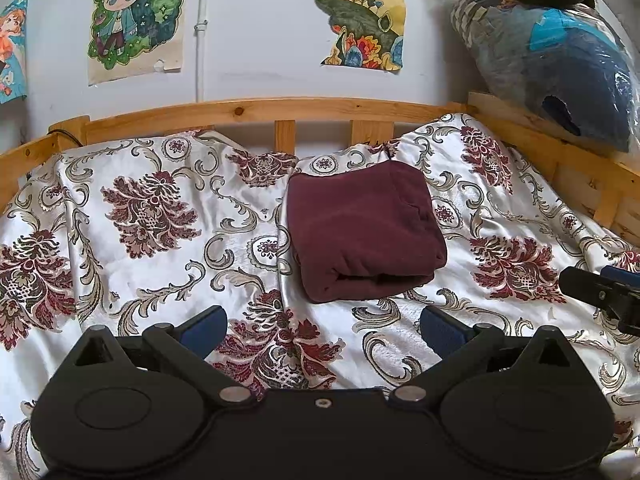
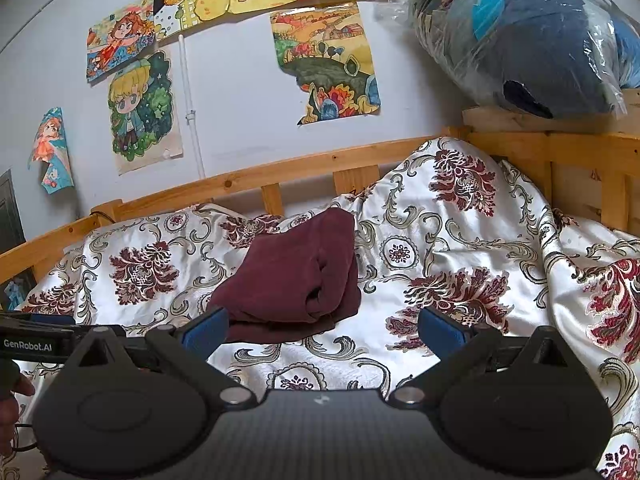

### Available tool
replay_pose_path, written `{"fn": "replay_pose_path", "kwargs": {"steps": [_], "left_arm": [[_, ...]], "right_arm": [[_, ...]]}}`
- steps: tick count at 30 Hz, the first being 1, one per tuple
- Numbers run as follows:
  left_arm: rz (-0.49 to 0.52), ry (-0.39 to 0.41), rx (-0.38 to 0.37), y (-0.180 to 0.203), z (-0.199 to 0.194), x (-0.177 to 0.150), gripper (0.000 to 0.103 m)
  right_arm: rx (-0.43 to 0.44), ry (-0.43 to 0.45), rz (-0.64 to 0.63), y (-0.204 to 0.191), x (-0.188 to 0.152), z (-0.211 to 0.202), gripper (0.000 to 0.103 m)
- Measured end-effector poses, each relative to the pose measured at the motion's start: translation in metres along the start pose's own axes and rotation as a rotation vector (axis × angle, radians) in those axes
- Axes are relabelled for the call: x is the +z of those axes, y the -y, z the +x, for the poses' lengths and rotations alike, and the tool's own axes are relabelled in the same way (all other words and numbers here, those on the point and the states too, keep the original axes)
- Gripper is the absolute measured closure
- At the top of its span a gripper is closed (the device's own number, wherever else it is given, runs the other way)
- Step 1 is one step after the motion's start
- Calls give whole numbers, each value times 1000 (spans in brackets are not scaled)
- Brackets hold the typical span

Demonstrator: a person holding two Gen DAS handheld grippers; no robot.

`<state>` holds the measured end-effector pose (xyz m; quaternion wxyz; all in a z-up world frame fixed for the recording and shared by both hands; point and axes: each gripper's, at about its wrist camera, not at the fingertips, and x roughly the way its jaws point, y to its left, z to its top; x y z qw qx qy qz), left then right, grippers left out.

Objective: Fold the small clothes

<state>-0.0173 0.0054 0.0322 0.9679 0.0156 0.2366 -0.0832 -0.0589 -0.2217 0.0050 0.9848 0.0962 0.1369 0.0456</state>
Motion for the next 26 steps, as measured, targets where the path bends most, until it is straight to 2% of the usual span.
{"fn": "replay_pose_path", "kwargs": {"steps": [9, 26], "left_arm": [[30, -11, 46, 2, 1, 1, 1], [42, -19, 39, 2, 1, 0, 1]], "right_arm": [[-12, -8, 2, 0, -2, 1, 0], [-19, -57, 21, -2, -5, 7, 0]]}}
